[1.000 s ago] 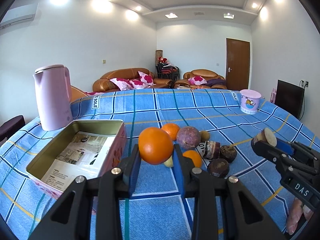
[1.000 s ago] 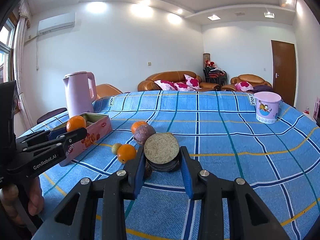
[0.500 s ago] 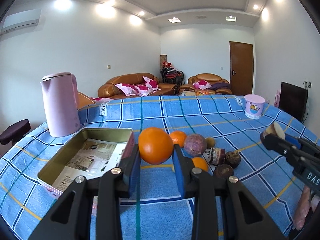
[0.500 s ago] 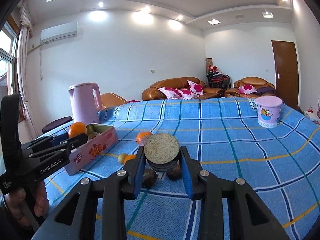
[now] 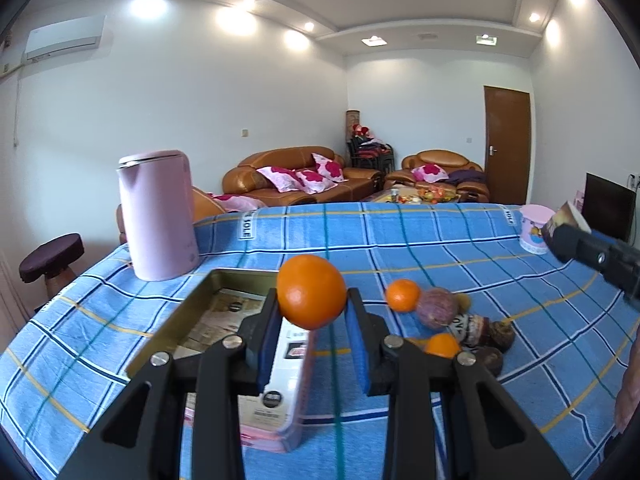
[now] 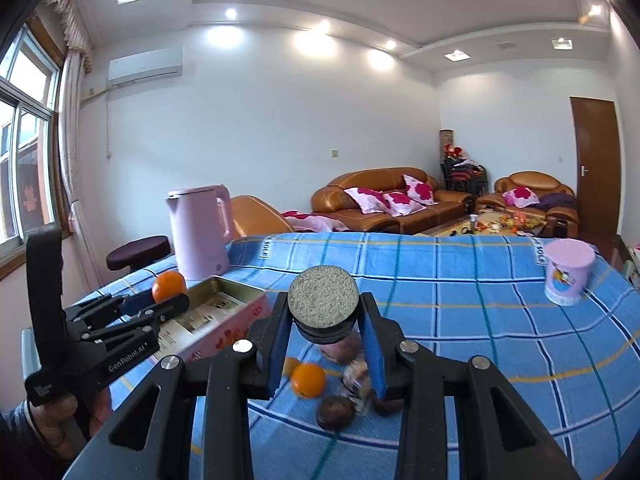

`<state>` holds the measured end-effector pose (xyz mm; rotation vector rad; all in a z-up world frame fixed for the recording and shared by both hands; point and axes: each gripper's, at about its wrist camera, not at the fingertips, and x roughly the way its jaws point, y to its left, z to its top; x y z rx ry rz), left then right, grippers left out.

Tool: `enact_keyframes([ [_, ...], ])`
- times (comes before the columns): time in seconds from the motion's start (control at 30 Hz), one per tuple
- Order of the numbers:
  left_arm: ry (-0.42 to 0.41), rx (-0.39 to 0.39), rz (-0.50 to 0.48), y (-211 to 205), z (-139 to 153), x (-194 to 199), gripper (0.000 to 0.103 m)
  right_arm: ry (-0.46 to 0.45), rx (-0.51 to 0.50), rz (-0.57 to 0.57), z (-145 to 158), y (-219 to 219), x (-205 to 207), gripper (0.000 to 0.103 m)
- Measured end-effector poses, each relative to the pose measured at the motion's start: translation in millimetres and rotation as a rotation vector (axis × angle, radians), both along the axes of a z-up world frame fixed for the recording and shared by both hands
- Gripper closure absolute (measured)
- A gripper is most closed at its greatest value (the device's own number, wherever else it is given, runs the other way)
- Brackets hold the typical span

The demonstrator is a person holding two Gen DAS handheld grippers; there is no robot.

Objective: Organize fruits
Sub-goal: 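Carry the orange and the cut brown fruit over the open tin box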

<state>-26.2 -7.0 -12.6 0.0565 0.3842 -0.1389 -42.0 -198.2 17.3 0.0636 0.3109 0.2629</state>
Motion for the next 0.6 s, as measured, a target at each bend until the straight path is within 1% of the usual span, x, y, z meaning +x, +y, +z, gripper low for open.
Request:
enact_keyframes([
  [0.17,0.027,0.005,0.035,14.6,0.3,9.3,0.070,0.017,0.007,0.044,6.0,12.1,13.3,0.067],
  [0.33,0.066,0.004,0.088,29.9,-2.6,21.8,0.070,0.046,0.037,0.096,10.4,26.4,23.2,0.067],
  [0.47,0.094,0.007,0.127,43.3,-8.5,30.7,0.070,0.062,0.063,0.137,13.4,38.5,20.6,0.067],
  [0.6,0.099,0.013,0.127,47.4,-9.9,32.1,0.070,0.064,0.074,0.164,20.0,50.0,16.6,0.067],
])
